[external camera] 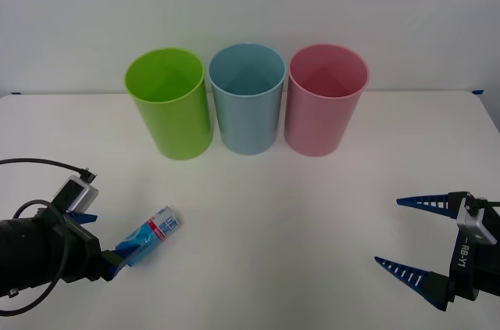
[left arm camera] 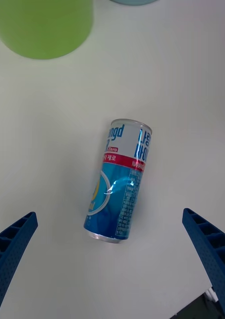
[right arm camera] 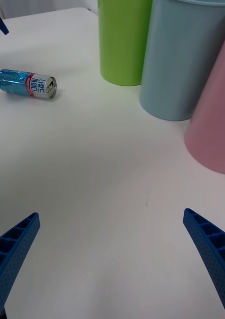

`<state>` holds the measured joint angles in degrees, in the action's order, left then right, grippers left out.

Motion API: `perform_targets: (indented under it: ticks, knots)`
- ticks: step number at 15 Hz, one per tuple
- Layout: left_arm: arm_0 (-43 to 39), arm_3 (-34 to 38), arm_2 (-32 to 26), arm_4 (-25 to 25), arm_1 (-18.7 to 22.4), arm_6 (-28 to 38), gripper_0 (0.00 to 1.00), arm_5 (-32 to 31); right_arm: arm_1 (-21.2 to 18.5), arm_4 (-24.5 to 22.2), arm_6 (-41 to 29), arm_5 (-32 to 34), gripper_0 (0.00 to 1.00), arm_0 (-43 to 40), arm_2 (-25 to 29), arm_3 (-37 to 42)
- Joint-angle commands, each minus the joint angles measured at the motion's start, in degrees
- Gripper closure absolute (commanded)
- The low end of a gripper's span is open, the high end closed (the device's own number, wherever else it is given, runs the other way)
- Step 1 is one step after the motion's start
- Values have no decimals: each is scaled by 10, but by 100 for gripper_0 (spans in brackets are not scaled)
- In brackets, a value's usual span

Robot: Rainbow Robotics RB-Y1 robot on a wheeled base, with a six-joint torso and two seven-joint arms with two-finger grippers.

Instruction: Put cans in the blue bin and PET bottles in the pink bin and trash in the green bin.

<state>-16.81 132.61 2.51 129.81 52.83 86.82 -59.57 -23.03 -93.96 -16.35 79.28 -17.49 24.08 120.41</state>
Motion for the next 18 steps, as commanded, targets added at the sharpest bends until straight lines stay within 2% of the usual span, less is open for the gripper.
perform_targets:
  ticks: [1, 4, 7, 12, 15, 18]
  knots:
    - [44, -2, 57, 9, 77, 87, 0, 3, 0, 0, 0, 0, 0, 0, 0, 0]
    - [70, -6, 83, 10, 88, 93, 0, 6, 0, 0, 0, 0, 0, 0, 0, 0]
    - [123, -26, 141, 10, 102, 94, 0, 7, 0, 0, 0, 0, 0, 0, 0, 0]
    - [198, -74, 224, 26, 92, 94, 0, 7, 0, 0, 0, 0, 0, 0, 0, 0]
    - [219, -89, 248, 34, 87, 94, 0, 7, 0, 0, 0, 0, 0, 0, 0, 0]
    - [234, -116, 264, 48, 63, 94, 0, 6, 0, 0, 0, 0, 0, 0, 0, 0]
